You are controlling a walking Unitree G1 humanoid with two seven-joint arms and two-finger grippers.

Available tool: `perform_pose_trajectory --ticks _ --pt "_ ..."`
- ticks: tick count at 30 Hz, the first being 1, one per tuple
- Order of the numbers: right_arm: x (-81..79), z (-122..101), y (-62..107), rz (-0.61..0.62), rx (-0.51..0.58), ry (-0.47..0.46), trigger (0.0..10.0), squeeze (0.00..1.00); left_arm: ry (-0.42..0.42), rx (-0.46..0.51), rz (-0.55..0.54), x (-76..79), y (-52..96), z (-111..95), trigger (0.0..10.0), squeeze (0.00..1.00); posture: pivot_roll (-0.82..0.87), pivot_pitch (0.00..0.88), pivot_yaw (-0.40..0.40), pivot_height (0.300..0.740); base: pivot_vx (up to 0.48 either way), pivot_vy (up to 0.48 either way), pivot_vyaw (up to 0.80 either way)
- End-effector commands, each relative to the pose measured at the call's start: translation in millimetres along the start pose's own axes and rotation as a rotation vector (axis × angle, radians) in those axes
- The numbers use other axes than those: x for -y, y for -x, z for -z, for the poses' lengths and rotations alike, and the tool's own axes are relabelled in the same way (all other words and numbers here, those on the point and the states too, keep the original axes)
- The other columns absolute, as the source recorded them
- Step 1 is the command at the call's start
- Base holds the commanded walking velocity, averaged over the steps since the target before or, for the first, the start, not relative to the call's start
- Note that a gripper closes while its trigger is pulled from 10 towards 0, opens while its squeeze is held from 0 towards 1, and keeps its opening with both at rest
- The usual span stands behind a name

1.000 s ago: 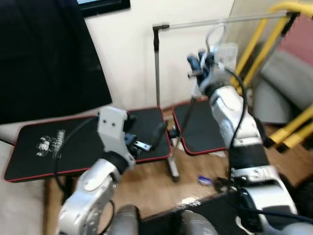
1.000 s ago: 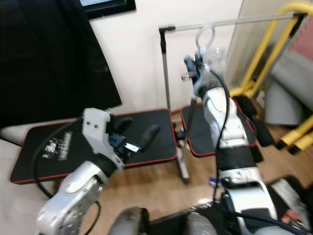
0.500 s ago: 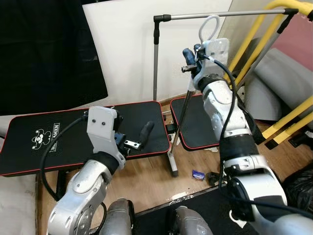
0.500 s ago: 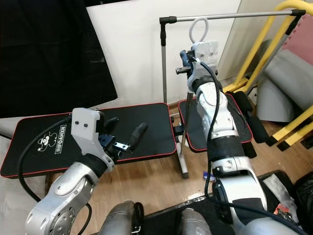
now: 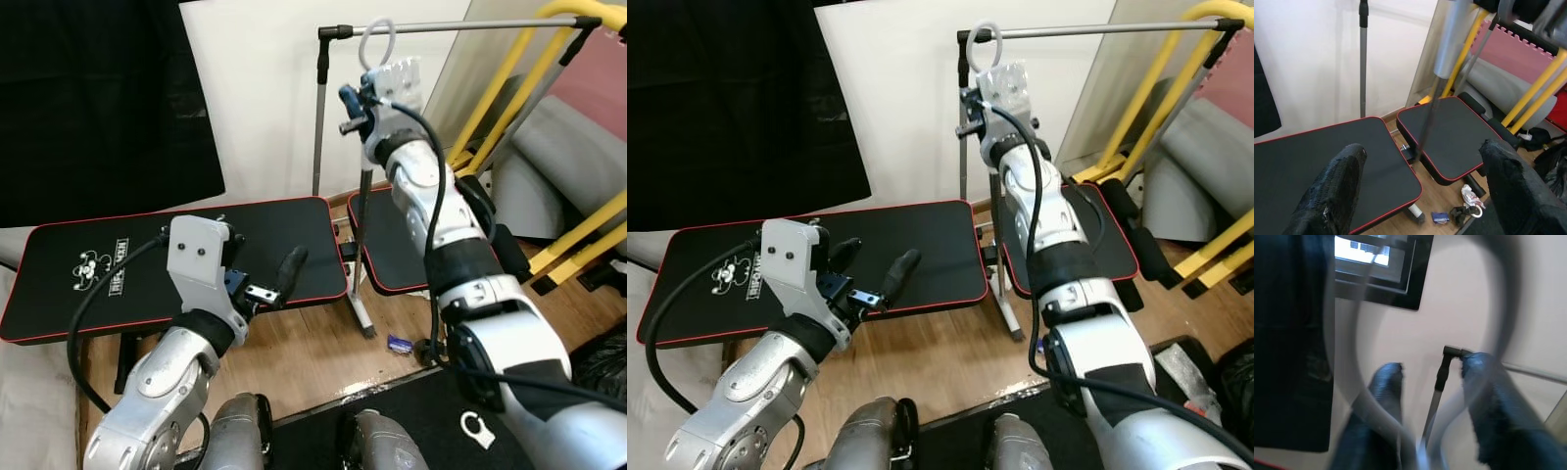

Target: Sweep floor

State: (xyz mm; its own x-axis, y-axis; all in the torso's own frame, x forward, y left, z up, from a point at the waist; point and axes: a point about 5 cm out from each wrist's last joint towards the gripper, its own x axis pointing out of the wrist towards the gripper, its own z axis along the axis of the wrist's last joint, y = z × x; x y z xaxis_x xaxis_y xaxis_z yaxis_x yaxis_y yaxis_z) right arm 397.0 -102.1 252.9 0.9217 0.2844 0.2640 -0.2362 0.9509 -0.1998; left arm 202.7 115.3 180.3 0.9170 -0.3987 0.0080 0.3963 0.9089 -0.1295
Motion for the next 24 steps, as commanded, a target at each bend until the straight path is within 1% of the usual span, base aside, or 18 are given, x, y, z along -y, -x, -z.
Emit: perform_pose_trajectory --ticks 1,8,9,10,11,12,14,16,17,19,20,21,22,23,24 --pt "4.3 3 -0.7 0.011 -0.011 0.012 10.0 1.0 0.005 -0.015 -0.006 1.1 3.3 1 10.0 0.0 0.16 0.198 -0.087 0.74 0.0 0.0 0.0" --pt "8.2 3 -1.5 -0.003 -0.017 0.009 10.0 1.0 0.007 -0.019 -0.007 1.0 2.3 0 10.0 0.0 0.16 0.199 -0.086 0.74 0.0 0.0 0.0" --pt "8.7 3 -1.2 -0.005 -0.02 -0.001 10.0 1.0 0.007 -0.019 -0.007 1.0 2.2 0 10.0 0.0 0.16 0.199 -0.086 0.74 0.0 0.0 0.0" --pt "8.8 3 -0.3 -0.016 -0.021 -0.031 10.0 1.0 0.007 -0.019 -0.007 0.9 1.6 1 10.0 0.0 0.15 0.194 -0.087 0.74 0.0 0.0 0.0" --pt "8.8 3 -0.3 -0.016 -0.021 -0.031 10.0 1.0 0.007 -0.019 -0.007 0.9 1.6 1 10.0 0.0 0.15 0.194 -0.087 0.74 0.0 0.0 0.0" --pt "8.5 3 4.5 -0.061 -0.023 -0.086 10.0 1.0 0.008 -0.02 -0.006 0.6 0.0 1 10.0 0.0 0.15 0.188 -0.089 0.74 0.0 0.0 0.0" --pt "9.7 3 14.3 -0.107 -0.025 -0.127 10.0 1.0 0.009 -0.02 -0.005 0.4 -1.8 2 10.0 0.0 0.14 0.184 -0.089 0.74 0.0 0.0 0.0" --pt "12.1 5 23.0 -0.126 -0.03 -0.145 10.0 1.0 0.008 -0.02 -0.005 -0.1 -3.4 2 10.0 0.0 0.14 0.181 -0.089 0.74 0.0 0.0 0.0" --pt "13.6 7 28.2 -0.13 -0.032 -0.15 10.0 0.63 0.008 -0.02 -0.005 -0.5 -4.2 2 10.0 0.0 0.13 0.177 -0.089 0.74 0.0 0.0 0.0" --pt "16.3 12 45.9 -0.146 -0.045 -0.167 10.0 0.63 0.006 -0.018 -0.005 -1.2 -6.6 2 10.0 0.0 0.13 0.17 -0.089 0.74 0.0 0.0 0.0" --pt "16.3 12 45.9 -0.146 -0.045 -0.167 10.0 0.63 0.006 -0.018 -0.005 -1.2 -6.6 2 10.0 0.0 0.13 0.17 -0.089 0.74 0.0 0.0 0.0" --pt "17.8 19 72.7 -0.133 -0.078 -0.243 10.0 0.0 0.003 -0.016 -0.005 -3.0 -10.3 3 10.0 0.0 0.11 0.158 -0.085 0.74 0.0 0.0 0.0" --pt "17.9 20 78.7 -0.128 -0.086 -0.262 10.0 0.0 0.003 -0.015 -0.005 -3.5 -11.0 3 10.0 0.0 0.11 0.158 -0.085 0.74 0.0 0.0 0.0" --pt "17.9 20 78.7 -0.128 -0.086 -0.262 10.0 0.0 0.003 -0.015 -0.005 -3.5 -11.0 3 10.0 0.0 0.11 0.158 -0.085 0.74 0.0 0.0 0.0" --pt "18.4 23 90.4 -0.101 -0.102 -0.297 10.0 0.0 0.004 -0.015 -0.006 -5.5 -13.4 4 10.0 0.0 0.09 0.141 -0.079 0.74 0.0 0.0 0.0"
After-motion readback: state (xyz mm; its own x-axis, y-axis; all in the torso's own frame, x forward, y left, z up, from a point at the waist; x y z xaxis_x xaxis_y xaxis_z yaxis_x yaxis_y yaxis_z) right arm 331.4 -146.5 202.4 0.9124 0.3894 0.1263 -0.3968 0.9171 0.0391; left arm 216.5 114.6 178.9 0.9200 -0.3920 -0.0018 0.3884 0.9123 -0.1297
